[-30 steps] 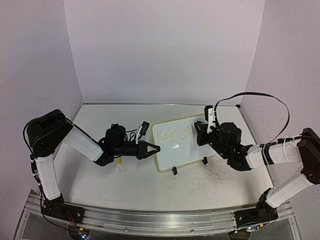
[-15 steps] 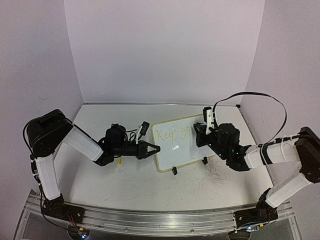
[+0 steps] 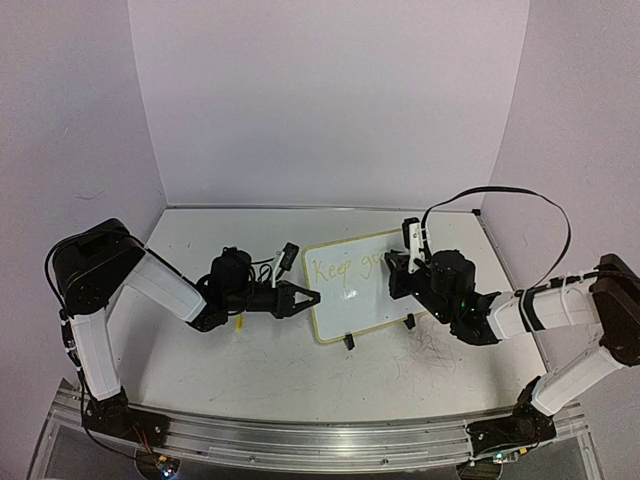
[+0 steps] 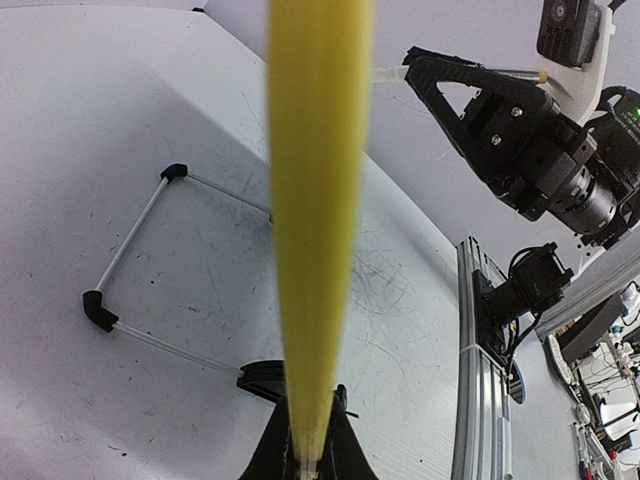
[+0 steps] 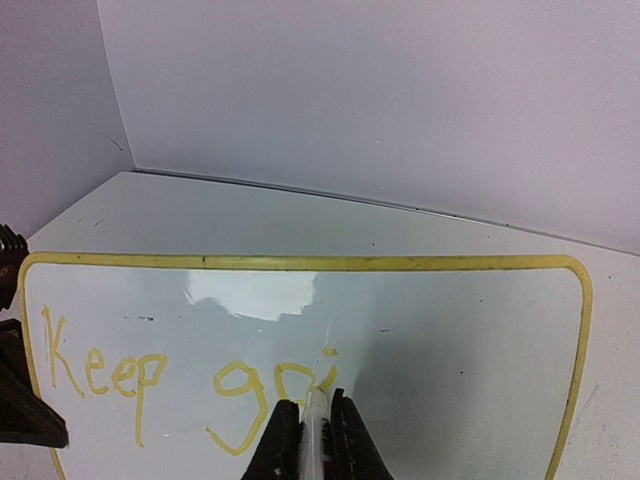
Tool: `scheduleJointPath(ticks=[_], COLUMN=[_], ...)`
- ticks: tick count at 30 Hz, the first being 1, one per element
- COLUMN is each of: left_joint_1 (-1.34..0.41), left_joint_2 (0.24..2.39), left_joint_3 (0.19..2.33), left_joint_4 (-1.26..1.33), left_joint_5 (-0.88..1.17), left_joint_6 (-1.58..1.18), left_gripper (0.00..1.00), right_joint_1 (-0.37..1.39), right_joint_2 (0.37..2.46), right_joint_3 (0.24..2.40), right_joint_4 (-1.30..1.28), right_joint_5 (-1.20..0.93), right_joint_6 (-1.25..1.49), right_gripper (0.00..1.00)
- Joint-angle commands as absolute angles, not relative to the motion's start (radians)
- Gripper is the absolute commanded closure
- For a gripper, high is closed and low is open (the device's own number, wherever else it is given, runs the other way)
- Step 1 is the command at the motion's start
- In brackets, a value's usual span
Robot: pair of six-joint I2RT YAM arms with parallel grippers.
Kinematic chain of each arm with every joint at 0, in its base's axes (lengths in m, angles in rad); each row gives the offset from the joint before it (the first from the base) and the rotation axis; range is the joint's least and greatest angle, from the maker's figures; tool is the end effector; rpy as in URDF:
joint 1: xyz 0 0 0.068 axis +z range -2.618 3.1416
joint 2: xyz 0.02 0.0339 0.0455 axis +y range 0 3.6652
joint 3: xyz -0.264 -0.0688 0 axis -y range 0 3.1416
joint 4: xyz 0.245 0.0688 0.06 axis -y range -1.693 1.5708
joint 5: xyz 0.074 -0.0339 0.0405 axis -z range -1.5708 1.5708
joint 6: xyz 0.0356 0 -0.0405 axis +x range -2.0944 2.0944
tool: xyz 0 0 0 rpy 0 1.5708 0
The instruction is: Write a sentence on the whiteboard
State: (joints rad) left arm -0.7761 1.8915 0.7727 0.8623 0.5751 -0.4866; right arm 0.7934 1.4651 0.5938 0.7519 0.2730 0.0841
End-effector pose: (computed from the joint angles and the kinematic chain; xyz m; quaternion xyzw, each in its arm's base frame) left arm 0.2467 -0.2693 0.1435 0.2809 0.7263 -0.5270 0.3403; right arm 0.2196 0.2094 0.2143 -0.1727 0.7263 0.1872 0.6384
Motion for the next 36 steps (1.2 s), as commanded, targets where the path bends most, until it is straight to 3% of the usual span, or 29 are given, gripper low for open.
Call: scheduleJointPath(ticks=[1,8,36], left_joint_1=[-0.776,-0.776,-0.776], left_joint_2=[1.867,1.862,1.862], left_joint_3=[0.789,0.788,0.794], left_joint_4=[0.816,0.815,0.811], left_joint_5=[0.555,0.551,0.558], left_joint_6=[-0.465,-0.463,-0.464], left_gripper=[1.00,1.00,1.00], right_joint_1=[0.804,0.796,0.763], right_joint_2=[1.458,1.385,1.463], right_joint_3=[0.615,0.618,0.643], right_joint_4=[0.731,0.721,0.775], right_joint_5=[0.295,0.288,0.304], right_joint_6=[0.100,0.101,0.057], right_gripper=[1.00,1.00,1.00])
